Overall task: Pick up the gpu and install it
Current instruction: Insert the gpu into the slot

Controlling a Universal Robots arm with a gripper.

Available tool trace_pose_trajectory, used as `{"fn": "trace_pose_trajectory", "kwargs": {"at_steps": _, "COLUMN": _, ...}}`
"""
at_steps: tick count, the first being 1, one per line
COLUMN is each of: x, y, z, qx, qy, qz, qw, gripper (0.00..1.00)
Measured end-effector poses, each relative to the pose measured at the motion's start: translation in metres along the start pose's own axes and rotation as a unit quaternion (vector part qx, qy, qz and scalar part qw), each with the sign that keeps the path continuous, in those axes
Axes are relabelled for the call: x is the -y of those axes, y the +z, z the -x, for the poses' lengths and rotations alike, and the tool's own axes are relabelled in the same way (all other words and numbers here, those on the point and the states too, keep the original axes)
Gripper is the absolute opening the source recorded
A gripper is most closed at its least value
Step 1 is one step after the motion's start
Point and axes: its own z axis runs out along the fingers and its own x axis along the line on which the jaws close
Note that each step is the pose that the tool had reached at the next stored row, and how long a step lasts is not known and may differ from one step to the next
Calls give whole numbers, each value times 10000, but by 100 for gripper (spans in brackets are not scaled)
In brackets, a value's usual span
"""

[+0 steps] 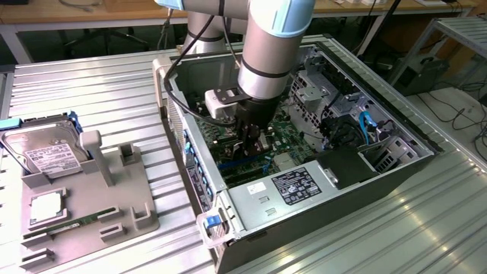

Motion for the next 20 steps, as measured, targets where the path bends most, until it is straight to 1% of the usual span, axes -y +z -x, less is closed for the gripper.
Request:
{"fn": "trace_pose_trajectory", "kwargs": {"at_steps": 2, "x": 0, "y": -3, "z": 1, "qx": 4, "qy": 0, "qz": -2, "qw": 10000, "gripper": 27}}
{"fn": "trace_pose_trajectory", "kwargs": {"at_steps": 3, "x": 0, "y": -21, "z": 1, "qx": 7, "qy": 0, "qz": -3, "qw": 10000, "gripper": 27}}
{"fn": "trace_pose_trajectory", "kwargs": {"at_steps": 4, "x": 0, "y": -49, "z": 1, "qx": 3, "qy": 0, "qz": -1, "qw": 10000, "gripper": 27}}
{"fn": "trace_pose_trajectory", "kwargs": {"at_steps": 9, "x": 0, "y": -48, "z": 0, "qx": 15, "qy": 0, "qz": -1, "qw": 10000, "gripper": 27}}
{"fn": "trace_pose_trajectory", "kwargs": {"at_steps": 18, "x": 0, "y": -25, "z": 20, "qx": 72, "qy": -1, "qz": -1, "qw": 10000, "gripper": 27}}
{"fn": "trace_pose_trajectory", "kwargs": {"at_steps": 20, "x": 0, "y": -25, "z": 21, "qx": 98, "qy": -1, "qz": -1, "qw": 10000, "gripper": 27}}
